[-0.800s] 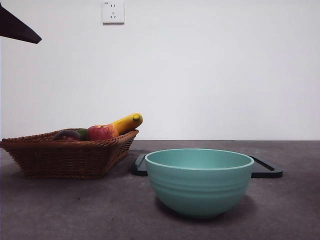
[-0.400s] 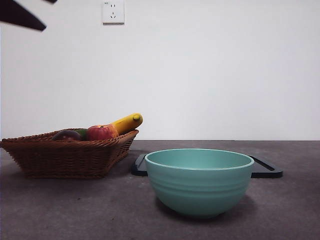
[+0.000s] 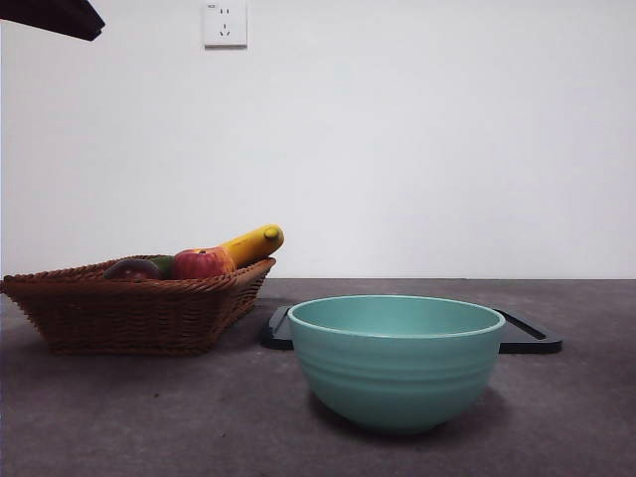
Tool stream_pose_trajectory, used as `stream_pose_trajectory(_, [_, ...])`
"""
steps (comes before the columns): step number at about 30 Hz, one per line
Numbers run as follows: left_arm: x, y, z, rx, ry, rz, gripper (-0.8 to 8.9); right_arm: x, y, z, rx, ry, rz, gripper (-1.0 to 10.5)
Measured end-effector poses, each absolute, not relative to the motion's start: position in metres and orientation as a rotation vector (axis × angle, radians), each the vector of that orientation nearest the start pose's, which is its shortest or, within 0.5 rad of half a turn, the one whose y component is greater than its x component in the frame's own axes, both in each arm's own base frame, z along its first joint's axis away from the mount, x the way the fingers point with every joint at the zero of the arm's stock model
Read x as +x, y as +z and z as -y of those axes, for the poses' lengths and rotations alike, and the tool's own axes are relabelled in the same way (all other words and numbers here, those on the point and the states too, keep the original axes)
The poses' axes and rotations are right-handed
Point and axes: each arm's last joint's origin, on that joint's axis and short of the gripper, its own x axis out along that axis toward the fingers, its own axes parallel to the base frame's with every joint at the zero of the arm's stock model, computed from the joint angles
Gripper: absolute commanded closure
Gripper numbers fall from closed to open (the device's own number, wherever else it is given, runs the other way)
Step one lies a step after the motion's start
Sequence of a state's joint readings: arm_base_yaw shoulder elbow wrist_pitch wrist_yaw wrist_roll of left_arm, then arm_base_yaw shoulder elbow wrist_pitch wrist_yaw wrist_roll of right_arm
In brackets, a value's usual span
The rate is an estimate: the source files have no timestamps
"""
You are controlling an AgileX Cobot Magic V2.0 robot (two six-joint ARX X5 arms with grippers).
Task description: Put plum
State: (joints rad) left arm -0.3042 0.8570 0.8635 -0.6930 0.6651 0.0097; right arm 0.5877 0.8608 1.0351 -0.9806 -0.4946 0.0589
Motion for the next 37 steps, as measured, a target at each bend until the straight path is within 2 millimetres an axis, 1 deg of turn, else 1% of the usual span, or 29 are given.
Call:
stream_pose_trajectory(17, [0.149, 0.308, 0.066, -0.119, -0.933, -0.693, 8.05, 0.112, 0.338, -0.091, 0.009, 0.997, -0.873, 9.4])
stream_pose_trajectory(20, [0.150, 0.309, 0.066, -0.109, -0.936, -0.668, 8.05, 0.112, 0.338, -0.091, 0.009, 0.997, -0.873, 9.4])
stream_pose_trajectory(22, [0.148, 0.312, 0.063, -0.079, -0.906, -0.632, 8.05, 0.112, 0.338, -0.091, 0.009, 0.997, -0.872, 9.4])
stream_pose_trajectory(24, [0.146, 0.318, 0.056, -0.036, -0.829, -0.556, 8.06, 0.112, 0.338, -0.091, 0.009, 0.997, -0.872, 9.4])
stream_pose_trajectory(28, [0.140, 0.338, 0.037, 0.043, -0.578, -0.299, 8.06, 0.112, 0.338, -0.091, 0.009, 0.997, -0.872, 9.4])
stream_pose_trajectory(30, [0.134, 0.341, 0.028, 0.069, -0.470, -0.186, 8.06, 0.112, 0.338, -0.091, 0.009, 0.997, -0.872, 9.4])
stream_pose_trajectory(33, [0.124, 0.336, 0.017, 0.106, -0.311, -0.048, 8.06, 0.112, 0.338, -0.091, 0.009, 0.997, -0.872, 9.4])
stream_pose_trajectory(37, [0.111, 0.315, 0.006, 0.135, -0.127, 0.066, 8.06, 0.112, 0.338, -0.091, 0.009, 0.997, -0.872, 9.4])
